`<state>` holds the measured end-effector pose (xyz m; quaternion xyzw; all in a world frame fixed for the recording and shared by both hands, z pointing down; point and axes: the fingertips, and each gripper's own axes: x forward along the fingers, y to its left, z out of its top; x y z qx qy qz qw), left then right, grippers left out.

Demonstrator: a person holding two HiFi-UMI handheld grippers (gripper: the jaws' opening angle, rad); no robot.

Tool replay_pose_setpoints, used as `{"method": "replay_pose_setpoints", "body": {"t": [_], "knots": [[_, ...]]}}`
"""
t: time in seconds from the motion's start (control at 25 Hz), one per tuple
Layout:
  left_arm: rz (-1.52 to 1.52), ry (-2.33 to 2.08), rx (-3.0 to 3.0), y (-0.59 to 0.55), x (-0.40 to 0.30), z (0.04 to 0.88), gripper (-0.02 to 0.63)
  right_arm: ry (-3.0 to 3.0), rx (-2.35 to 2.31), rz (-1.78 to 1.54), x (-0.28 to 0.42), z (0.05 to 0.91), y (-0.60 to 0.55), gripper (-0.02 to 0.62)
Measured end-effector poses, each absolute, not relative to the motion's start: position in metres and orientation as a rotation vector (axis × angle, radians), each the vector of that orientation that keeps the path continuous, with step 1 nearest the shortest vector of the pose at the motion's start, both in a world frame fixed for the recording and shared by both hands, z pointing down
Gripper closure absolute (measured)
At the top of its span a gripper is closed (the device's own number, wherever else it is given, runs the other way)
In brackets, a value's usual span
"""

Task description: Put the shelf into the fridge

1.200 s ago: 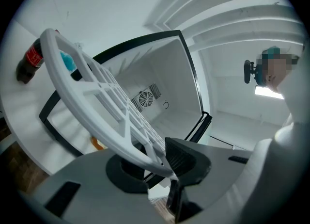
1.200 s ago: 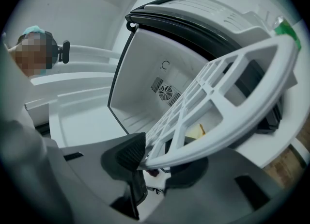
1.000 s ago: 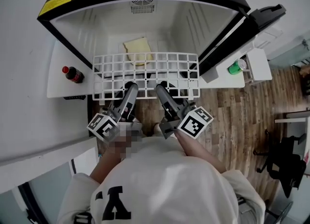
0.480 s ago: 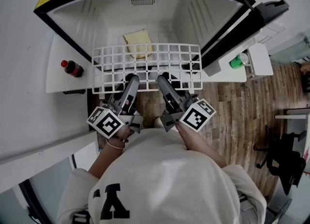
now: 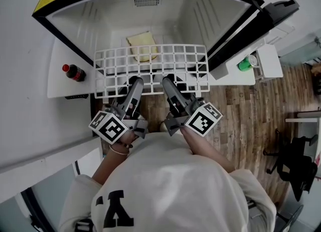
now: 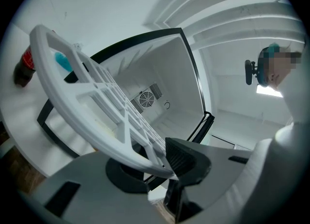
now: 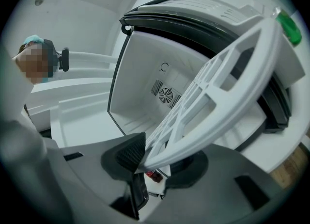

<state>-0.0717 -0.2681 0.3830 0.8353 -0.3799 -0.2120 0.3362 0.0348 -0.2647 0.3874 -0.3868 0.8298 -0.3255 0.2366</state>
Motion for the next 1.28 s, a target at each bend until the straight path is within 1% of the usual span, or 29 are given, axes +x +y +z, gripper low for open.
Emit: {"method": "replay_pose_setpoints", "body": {"t": [0.72, 1.28], "knots": [[-0.488, -0.983, 2.172, -0.271, -0.069, 0.373, 0.495, 2.177, -1.049, -0.907, 0.038, 0.375, -0.268, 0.454], [-0.437, -0.957, 2.192, -0.292, -0.065, 0.370, 0.483, 2.130, -1.036, -0.902, 0.041, 0.373, -0.291, 0.451]]}}
